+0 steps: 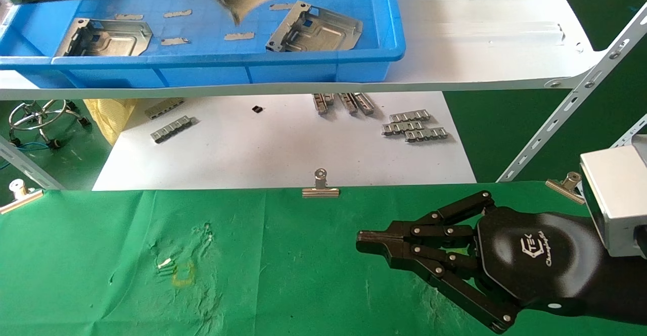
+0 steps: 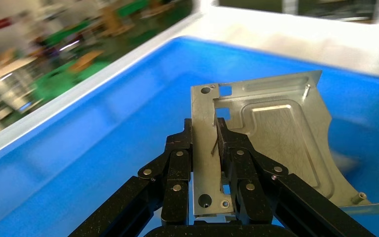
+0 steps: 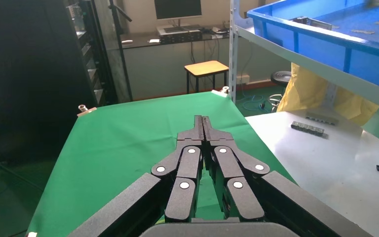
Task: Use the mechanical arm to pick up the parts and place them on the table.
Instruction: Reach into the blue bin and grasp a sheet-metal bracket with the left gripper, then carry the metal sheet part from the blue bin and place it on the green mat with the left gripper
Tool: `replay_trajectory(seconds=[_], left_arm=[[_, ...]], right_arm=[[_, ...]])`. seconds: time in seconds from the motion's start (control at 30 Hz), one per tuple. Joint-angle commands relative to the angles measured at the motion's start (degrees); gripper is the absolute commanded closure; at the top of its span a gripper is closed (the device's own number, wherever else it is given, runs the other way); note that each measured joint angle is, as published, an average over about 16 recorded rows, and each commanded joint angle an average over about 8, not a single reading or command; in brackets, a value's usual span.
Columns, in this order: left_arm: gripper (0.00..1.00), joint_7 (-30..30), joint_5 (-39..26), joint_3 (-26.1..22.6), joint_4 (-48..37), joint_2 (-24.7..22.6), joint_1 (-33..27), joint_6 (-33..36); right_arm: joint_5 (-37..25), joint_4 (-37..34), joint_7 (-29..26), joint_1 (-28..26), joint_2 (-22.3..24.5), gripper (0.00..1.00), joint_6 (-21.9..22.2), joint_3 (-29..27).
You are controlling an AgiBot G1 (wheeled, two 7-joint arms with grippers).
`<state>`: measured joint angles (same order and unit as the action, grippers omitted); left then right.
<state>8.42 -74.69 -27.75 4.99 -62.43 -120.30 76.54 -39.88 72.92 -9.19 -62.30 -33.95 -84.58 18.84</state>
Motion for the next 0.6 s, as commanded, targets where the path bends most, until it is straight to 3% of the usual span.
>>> replay_trajectory(seconds=[0.03, 0.07, 0.2, 0.33, 0.6], left_arm=[[1.00, 1.28, 0.40, 0.19, 0.53, 1.10, 0.02, 5.31], [1.00, 2.06, 0.49, 0.17, 0.83, 1.58, 0.16, 7.53], [1.00, 5.57, 1.23, -0.15, 3.06, 3.68, 1.51, 13.85], [1.00, 8.64, 3.98, -1.06, 8.40, 6.55, 4.73, 15.67], [1.00, 10.51, 20.10, -7.20, 30.46, 17.52, 16.32, 15.87]], right_arm=[[0.00, 0.00, 0.00, 0.00, 0.00, 0.09, 0.00, 0.00], [0.00, 0.00, 0.00, 0.00, 0.00, 0.00, 0.00, 0.00], [0.01, 0.00, 0.00, 0.00, 0.00, 0.00, 0.00, 0.01], [0.01, 0.00, 0.01, 0.00, 0.01, 0.00, 0.01, 0.01], [0.02, 0.00, 0.01, -0.01, 0.01, 0.00, 0.01, 0.03]])
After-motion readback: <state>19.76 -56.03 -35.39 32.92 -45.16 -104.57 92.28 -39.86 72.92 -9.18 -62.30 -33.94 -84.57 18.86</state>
